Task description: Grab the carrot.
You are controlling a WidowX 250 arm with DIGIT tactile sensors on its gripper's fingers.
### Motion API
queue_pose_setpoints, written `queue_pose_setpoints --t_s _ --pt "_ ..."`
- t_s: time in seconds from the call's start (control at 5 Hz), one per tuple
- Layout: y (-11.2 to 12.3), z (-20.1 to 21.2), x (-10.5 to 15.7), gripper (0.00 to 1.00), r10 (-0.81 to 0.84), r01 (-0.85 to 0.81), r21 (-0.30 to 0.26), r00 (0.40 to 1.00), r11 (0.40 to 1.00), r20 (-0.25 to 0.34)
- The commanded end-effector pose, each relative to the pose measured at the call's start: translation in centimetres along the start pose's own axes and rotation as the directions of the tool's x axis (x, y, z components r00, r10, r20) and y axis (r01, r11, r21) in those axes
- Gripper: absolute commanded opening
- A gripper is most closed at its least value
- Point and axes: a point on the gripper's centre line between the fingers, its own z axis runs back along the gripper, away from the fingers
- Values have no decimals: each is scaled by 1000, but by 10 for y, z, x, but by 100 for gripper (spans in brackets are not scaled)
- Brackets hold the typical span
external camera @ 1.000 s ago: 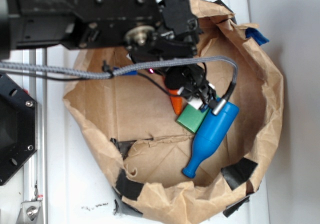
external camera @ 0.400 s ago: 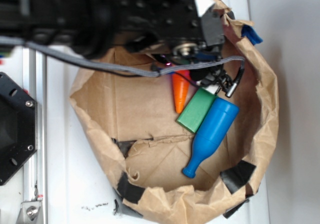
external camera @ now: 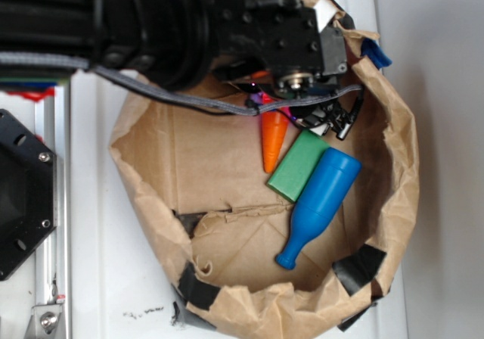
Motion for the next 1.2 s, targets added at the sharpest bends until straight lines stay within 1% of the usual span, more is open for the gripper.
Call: queue_pose_setpoints --t_s 0.0,0.2,0.4,0.6,0.8,1.0 --pt "-1 6 9 92 -51 51 5 999 999 -3" --pt "-1 6 10 0 -53 54 9 999 999 -3" --pt "-3 13 10 0 -106 106 -9 994 994 -17" --pt "-6 34 12 0 -250 247 -76 968 966 -31" --pt "-7 66 11 0 -439 425 -159 896 891 -66" --pt "-4 108 -10 0 -649 630 -178 757 756 -80"
